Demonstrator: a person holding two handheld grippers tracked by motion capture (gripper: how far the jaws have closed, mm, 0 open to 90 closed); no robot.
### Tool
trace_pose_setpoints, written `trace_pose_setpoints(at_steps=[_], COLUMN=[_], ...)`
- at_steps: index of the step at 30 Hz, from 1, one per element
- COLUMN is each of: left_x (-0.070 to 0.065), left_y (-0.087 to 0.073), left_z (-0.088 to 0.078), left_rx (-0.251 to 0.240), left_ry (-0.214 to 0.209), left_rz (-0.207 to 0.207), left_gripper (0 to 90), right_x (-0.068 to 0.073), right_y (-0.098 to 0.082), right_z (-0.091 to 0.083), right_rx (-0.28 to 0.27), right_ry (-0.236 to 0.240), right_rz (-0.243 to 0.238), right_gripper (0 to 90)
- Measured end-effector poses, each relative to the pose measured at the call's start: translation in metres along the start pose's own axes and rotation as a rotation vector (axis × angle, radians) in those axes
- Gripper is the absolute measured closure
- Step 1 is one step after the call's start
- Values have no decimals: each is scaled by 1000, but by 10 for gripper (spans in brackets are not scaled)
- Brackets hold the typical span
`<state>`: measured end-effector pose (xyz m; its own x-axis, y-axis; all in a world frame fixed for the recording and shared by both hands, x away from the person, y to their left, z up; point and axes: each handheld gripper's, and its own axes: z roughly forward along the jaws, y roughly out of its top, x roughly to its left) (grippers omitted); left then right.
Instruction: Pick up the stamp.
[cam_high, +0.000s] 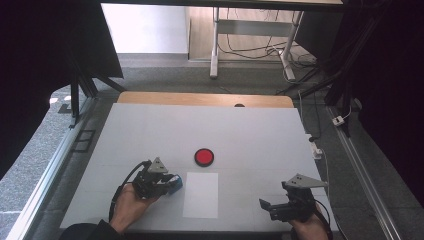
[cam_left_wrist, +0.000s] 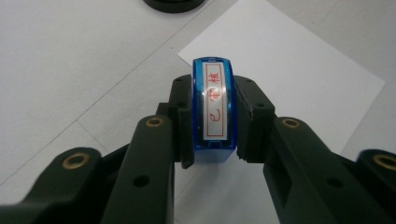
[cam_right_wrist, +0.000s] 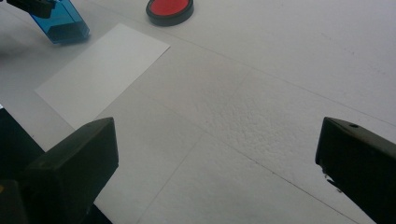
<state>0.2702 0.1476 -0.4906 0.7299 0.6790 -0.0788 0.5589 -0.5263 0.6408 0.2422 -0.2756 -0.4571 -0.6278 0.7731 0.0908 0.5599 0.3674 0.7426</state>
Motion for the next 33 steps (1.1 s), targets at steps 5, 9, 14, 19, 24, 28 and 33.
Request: trace_pose_setpoints(at_steps=[5, 9, 14, 19, 24, 28, 33], left_x=[1, 2, 5, 9, 10, 9, 9], left_y=[2, 3, 6, 10, 18, 26, 37], left_z=[-8, -14, -22, -27, -35, -40, -43], left_rx=[-25, -64, -111, -145, -173, -189, -208], left_ry=[-19, -28, -46, -72, -86, -103, -149], left_rz=[2, 8, 39, 54, 67, 92, 114], left_gripper=[710, 710, 710, 710, 710, 709, 709], right_x=[0, 0, 0, 0, 0, 0, 0], right_y=[0, 0, 0, 0, 0, 1, 1], right_z=[0, 1, 1, 1, 0, 0, 0], right_rx=[-1, 0, 0, 0, -3, -4, -9], right_ry=[1, 0, 2, 2, 3, 2, 4], right_rz=[-2, -1, 1, 2, -2, -4, -4], right_gripper=[0, 0, 0, 0, 0, 0, 0])
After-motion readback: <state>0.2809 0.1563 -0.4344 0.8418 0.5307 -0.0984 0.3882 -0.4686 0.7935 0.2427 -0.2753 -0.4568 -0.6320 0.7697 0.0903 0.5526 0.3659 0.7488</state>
